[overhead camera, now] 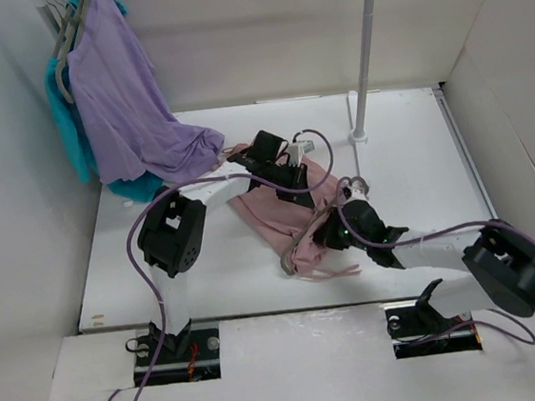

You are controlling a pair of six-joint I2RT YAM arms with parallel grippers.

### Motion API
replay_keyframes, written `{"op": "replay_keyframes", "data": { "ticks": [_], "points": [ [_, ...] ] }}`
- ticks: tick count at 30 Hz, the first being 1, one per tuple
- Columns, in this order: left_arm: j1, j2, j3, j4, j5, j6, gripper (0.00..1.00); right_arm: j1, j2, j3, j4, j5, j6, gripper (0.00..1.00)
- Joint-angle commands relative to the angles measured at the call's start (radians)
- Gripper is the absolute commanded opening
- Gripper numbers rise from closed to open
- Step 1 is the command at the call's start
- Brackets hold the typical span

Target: Place the trousers on the hanger

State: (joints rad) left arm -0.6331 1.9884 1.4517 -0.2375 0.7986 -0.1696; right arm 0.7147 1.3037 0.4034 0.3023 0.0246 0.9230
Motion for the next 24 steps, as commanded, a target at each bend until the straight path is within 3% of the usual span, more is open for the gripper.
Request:
{"op": "replay_keyframes", "data": {
  "ticks": [1, 7, 13, 17, 20, 24],
  "points": [
    [-0.004, -0.039, 0.021, -0.051, -0.010, 0.024, 0.00, -0.004, 0.112, -0.011, 0.223, -0.020, 0.040, 0.00],
    [-0.004, -0.062, -0.037, -0.051, 0.059, 0.015, 0.00, -0.115, 0.401, 0.052, 0.446, -0.130, 0.054, 0.00],
    [-0.004, -0.092, -0.059, -0.031, 0.097, 0.015, 0.00, -0.222, 0.474, 0.052, 0.474, -0.184, 0.051, 0.00],
    [-0.004, -0.102, -0.059, -0.042, 0.081, 0.015, 0.00, -0.244, 0.322, 0.052, 0.365, -0.212, -0.004, 0.03],
    [-0.004, -0.102, -0.050, -0.051, 0.025, 0.034, 0.00, -0.244, 0.195, 0.103, 0.110, -0.155, -0.070, 0.10],
    [-0.004, -0.092, -0.014, -0.071, -0.067, 0.047, 0.00, -0.244, -0.019, 0.123, -0.089, -0.081, -0.082, 0.18]
  ]
}}
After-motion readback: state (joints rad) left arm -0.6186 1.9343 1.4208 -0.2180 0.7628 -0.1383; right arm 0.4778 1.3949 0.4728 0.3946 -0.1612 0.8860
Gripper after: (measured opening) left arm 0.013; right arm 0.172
